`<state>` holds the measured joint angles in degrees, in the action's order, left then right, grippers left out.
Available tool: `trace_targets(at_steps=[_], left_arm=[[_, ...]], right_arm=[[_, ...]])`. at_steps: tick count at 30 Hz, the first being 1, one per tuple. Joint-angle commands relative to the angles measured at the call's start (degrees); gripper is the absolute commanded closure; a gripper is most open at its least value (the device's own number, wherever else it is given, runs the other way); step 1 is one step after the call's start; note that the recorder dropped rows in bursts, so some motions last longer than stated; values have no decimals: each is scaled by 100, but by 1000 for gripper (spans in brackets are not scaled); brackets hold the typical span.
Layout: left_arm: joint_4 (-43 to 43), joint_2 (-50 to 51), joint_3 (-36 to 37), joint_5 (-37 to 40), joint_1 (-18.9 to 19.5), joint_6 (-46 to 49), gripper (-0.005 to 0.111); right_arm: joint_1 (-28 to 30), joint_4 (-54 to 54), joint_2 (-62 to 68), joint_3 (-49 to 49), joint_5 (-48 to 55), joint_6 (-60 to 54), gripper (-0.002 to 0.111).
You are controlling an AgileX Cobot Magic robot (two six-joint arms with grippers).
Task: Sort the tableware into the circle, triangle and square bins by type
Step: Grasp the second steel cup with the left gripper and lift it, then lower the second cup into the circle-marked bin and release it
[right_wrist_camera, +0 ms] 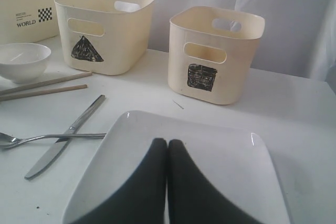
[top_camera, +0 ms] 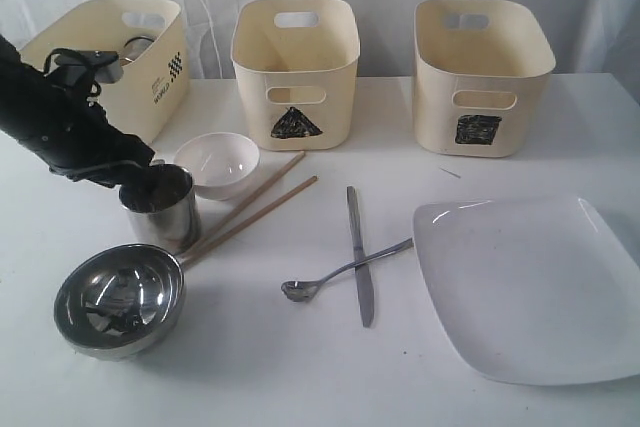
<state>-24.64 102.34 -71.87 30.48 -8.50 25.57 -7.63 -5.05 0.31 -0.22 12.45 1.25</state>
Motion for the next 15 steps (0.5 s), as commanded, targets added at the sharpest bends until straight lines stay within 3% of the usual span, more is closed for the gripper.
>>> trace_targets(at_steps=[1,3,5,6,12,15], left_arm=[[-62,343,43,-84,-26,-55,45],[-62,496,43,-328,-26,-32,57],[59,462,28,-434,-26,-11,85],[433,319,-69,-375,-15,-11,106],[1720,-613,-901,-14,-15,-446,106],[2372,-998,-1541,-606,12,-795,106]], right_arm=[[37,-30,-31,22,21,12,108],[37,-30,-31,22,21,12,108],[37,-30,-31,22,20,29,108],[37,-30,-31,22,20,124,108],[37,-30,-31,22,20,124,108],[37,-30,-31,22,20,124,108]])
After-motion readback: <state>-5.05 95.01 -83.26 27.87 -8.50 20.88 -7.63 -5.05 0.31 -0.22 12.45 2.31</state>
